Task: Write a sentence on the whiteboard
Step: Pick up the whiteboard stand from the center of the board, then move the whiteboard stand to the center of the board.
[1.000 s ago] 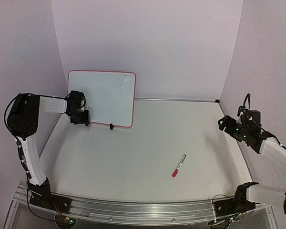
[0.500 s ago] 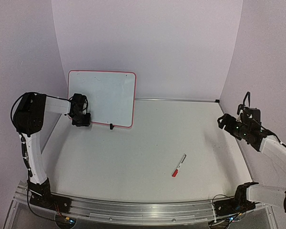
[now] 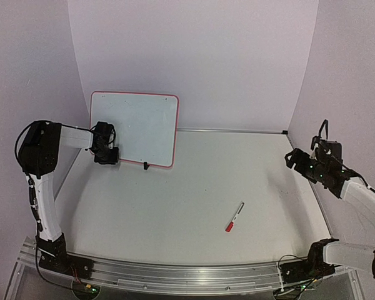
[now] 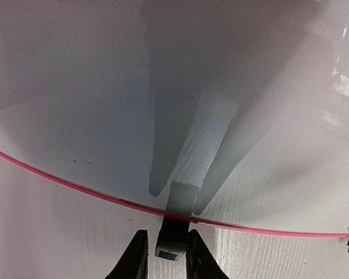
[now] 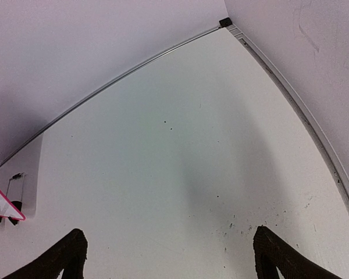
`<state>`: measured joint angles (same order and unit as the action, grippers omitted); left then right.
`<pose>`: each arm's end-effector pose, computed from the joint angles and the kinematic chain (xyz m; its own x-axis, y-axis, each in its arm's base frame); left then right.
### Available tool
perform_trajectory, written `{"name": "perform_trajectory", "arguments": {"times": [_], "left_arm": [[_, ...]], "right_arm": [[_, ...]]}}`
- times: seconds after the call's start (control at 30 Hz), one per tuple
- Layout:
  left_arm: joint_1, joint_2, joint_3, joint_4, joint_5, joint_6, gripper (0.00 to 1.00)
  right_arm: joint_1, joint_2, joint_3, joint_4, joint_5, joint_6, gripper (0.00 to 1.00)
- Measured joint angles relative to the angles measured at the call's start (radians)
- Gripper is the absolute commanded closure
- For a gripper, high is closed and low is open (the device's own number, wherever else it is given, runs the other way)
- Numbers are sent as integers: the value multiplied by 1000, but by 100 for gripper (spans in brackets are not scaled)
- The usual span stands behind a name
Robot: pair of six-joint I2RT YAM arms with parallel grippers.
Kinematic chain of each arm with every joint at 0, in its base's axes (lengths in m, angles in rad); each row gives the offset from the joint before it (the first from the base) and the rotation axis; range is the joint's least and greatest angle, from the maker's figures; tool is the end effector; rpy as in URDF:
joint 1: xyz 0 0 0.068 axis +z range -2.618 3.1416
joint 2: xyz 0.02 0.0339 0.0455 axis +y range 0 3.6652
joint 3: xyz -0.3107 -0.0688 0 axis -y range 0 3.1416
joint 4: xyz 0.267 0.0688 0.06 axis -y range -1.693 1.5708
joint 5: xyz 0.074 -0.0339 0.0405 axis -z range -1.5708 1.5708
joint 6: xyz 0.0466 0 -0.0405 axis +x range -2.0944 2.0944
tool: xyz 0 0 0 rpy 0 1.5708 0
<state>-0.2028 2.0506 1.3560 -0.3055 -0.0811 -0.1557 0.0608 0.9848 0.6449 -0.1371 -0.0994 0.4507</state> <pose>0.4631 -0.0914 0.1630 -0.8388 0.0147 -0.5443 0.0282 0.9995 -0.0164 0.2261 0.0184 0.2847 -0.4772 0.4052 -0.7798 0.0660 0.9014 0.4280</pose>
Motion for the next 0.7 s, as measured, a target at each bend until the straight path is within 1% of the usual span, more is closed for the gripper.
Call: {"name": "perform_trajectory", "arguments": {"times": [0.13,0.5,0.7], "left_arm": [[0,0,-1,1,5,4,83],[-7,0,-2,-1,17,46,100],[-31,-2,-6,1,-6,47,100]], "right_arm": [[0,0,0,-1,0,0,4],[0,-18,0,-15,0,-5,4],[0,-40,0,-24,0,-9,4]]}}
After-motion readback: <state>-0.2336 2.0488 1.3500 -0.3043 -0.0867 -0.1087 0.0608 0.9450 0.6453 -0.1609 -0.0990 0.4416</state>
